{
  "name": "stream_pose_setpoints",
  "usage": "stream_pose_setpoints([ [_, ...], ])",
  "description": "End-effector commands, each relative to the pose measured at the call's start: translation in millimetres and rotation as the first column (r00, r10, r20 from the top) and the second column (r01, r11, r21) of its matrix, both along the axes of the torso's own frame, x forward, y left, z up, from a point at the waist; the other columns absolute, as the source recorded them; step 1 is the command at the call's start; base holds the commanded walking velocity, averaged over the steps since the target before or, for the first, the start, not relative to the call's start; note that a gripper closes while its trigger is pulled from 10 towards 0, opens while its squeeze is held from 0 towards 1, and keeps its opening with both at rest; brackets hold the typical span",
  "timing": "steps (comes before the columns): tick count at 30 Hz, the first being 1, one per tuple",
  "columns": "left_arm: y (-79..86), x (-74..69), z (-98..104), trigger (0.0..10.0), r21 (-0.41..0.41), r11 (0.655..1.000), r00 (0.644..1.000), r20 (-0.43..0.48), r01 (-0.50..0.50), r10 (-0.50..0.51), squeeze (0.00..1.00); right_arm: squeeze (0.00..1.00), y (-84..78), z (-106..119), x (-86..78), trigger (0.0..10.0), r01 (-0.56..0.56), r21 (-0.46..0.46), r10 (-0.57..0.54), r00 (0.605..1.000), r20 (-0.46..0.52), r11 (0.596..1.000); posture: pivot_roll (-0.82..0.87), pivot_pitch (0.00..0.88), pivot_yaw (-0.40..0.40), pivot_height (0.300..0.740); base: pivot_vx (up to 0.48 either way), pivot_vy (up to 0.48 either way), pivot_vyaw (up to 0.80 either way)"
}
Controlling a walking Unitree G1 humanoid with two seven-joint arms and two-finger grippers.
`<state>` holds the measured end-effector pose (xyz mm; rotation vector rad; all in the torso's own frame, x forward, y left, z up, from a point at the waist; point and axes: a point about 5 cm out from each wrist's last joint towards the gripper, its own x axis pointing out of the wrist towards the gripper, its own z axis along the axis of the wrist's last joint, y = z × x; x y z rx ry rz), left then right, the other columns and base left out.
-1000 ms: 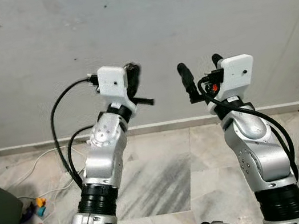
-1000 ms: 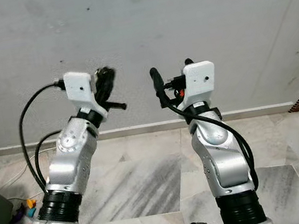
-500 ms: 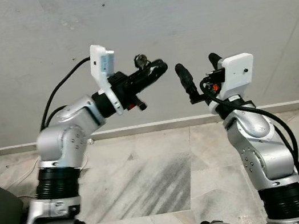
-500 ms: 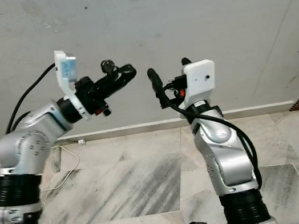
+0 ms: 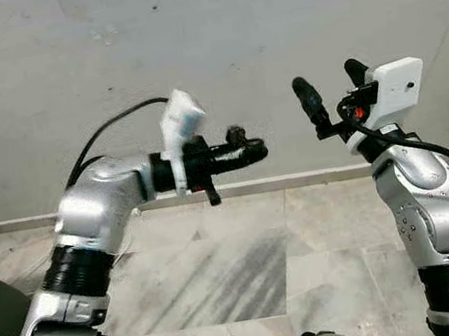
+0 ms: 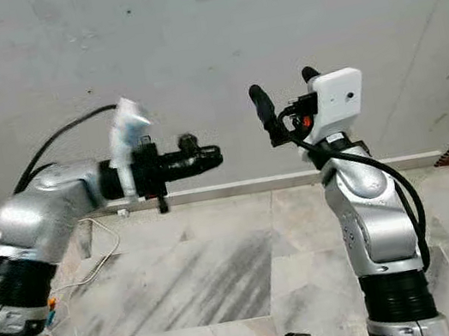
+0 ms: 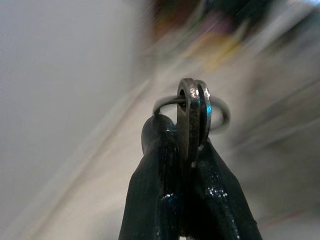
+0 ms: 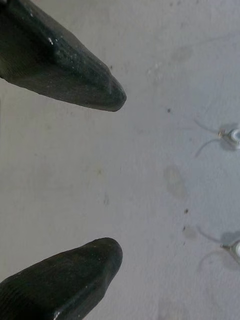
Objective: Hang keys on a hook
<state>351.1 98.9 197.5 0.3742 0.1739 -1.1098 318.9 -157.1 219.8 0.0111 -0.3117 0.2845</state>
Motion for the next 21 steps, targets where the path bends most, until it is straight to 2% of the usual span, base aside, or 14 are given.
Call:
stream_pose_setpoints([
  [1, 7.5, 4.0, -5.9, 10.0, 0.077, 0.996, 0.998, 0.040, -0.042, 0.039, 0.00, 0.00, 2.3, 0.0, 0.9, 10.0, -0.012, 0.005, 0.012, 1.000, -0.007, 1.000, -0.08, 0.192, 0.057, 0.740, 0.000, 0.000, 0.00],
  [2, 14.1, 2.1, -17.3, 10.0, 0.158, 0.987, 0.999, 0.019, -0.036, 0.033, 0.00, 0.00, 5.7, -2.5, 0.3, 10.0, -0.019, 0.007, 0.020, 1.000, -0.013, 1.000, -0.08, 0.192, 0.057, 0.740, 0.000, 0.000, 0.00],
  [4, 15.9, 2.9, -19.3, 10.0, 0.158, 0.986, 0.998, 0.014, -0.059, 0.058, 0.00, 0.00, 8.4, -4.2, -0.6, 10.0, -0.029, 0.004, 0.029, 0.999, -0.018, 1.000, -0.08, 0.194, 0.059, 0.740, 0.000, 0.000, 0.00],
  [8, 12.4, 4.2, -14.8, 10.0, 0.064, 0.992, 0.994, 0.034, -0.108, 0.106, 0.00, 0.00, 16.7, -9.3, -4.5, 10.0, -0.069, 0.003, 0.069, 0.997, -0.033, 0.998, -0.08, 0.196, 0.062, 0.740, 0.000, 0.000, 0.00],
  [10, 11.4, 12.0, -8.2, 10.0, 0.012, 0.980, 0.969, 0.158, -0.196, 0.192, 0.00, 0.00, 17.7, -10.9, -5.3, 10.0, -0.069, -0.006, 0.069, 0.997, -0.035, 0.998, -0.08, 0.198, 0.062, 0.740, 0.000, 0.000, 0.00],
  [11, 11.2, 16.2, 0.8, 10.0, -0.034, 0.967, 0.927, 0.278, -0.253, 0.252, 0.00, 0.00, 17.4, -10.8, -5.5, 10.0, -0.061, -0.002, 0.061, 0.998, -0.034, 0.998, -0.08, 0.199, 0.061, 0.740, 0.000, 0.000, 0.00],
  [13, 11.2, 17.4, 5.0, 10.0, -0.055, 0.960, 0.903, 0.329, -0.273, 0.275, 0.00, 0.00, 17.3, -10.8, -5.6, 10.0, -0.059, 0.000, 0.059, 0.998, -0.034, 0.998, -0.08, 0.199, 0.061, 0.740, 0.000, 0.000, 0.00],
  [14, 16.1, 23.2, 20.3, 10.0, -0.131, 0.917, 0.773, 0.501, -0.376, 0.389, 0.00, 0.00, 17.5, -11.2, -5.7, 10.0, -0.050, 0.001, 0.050, 0.998, -0.033, 0.999, -0.08, 0.200, 0.060, 0.740, 0.000, 0.000, 0.00],
  [15, 16.1, 23.2, 20.3, 10.0, -0.131, 0.917, 0.773, 0.501, -0.376, 0.389, 0.00, 0.00, 17.5, -11.2, -5.7, 10.0, -0.050, 0.001, 0.050, 0.998, -0.033, 0.999, -0.08, 0.200, 0.060, 0.740, 0.000, 0.000, 0.00],
  [16, 19.4, 23.3, 31.6, 10.0, -0.132, 0.896, 0.631, 0.666, -0.424, 0.397, 0.00, 0.00, 18.2, -12.1, -5.7, 10.0, -0.044, 0.003, 0.044, 0.998, -0.035, 0.999, -0.08, 0.200, 0.059, 0.740, 0.000, 0.000, 0.00],
  [18, 20.3, 21.4, 35.1, 10.0, -0.101, 0.900, 0.579, 0.734, -0.424, 0.355, 0.00, 0.00, 19.4, -12.9, -5.7, 10.0, -0.044, 0.004, 0.044, 0.998, -0.037, 0.999, -0.08, 0.201, 0.058, 0.740, 0.000, 0.000, 0.00],
  [19, 20.3, 21.4, 35.1, 10.0, -0.101, 0.900, 0.579, 0.734, -0.424, 0.355, 0.00, 0.00, 19.4, -12.9, -5.7, 10.0, -0.044, 0.004, 0.044, 0.998, -0.037, 0.999, -0.08, 0.201, 0.058, 0.740, 0.000, 0.000, 0.00],
  [20, 21.8, 20.9, 37.8, 10.0, -0.042, 0.899, 0.520, 0.804, -0.436, 0.290, 0.00, 0.00, 21.2, -13.7, -6.1, 10.0, -0.048, 0.005, 0.048, 0.998, -0.039, 0.999, -0.07, 0.201, 0.057, 0.740, 0.000, 0.000, 0.00],
  [21, 22.7, 21.6, 37.8, 10.0, 0.007, 0.895, 0.488, 0.840, -0.447, 0.238, 0.00, 0.00, 21.9, -13.9, -6.1, 10.0, -0.050, 0.006, 0.050, 0.998, -0.039, 0.999, -0.07, 0.201, 0.057, 0.740, 0.000, 0.000, 0.00],
])
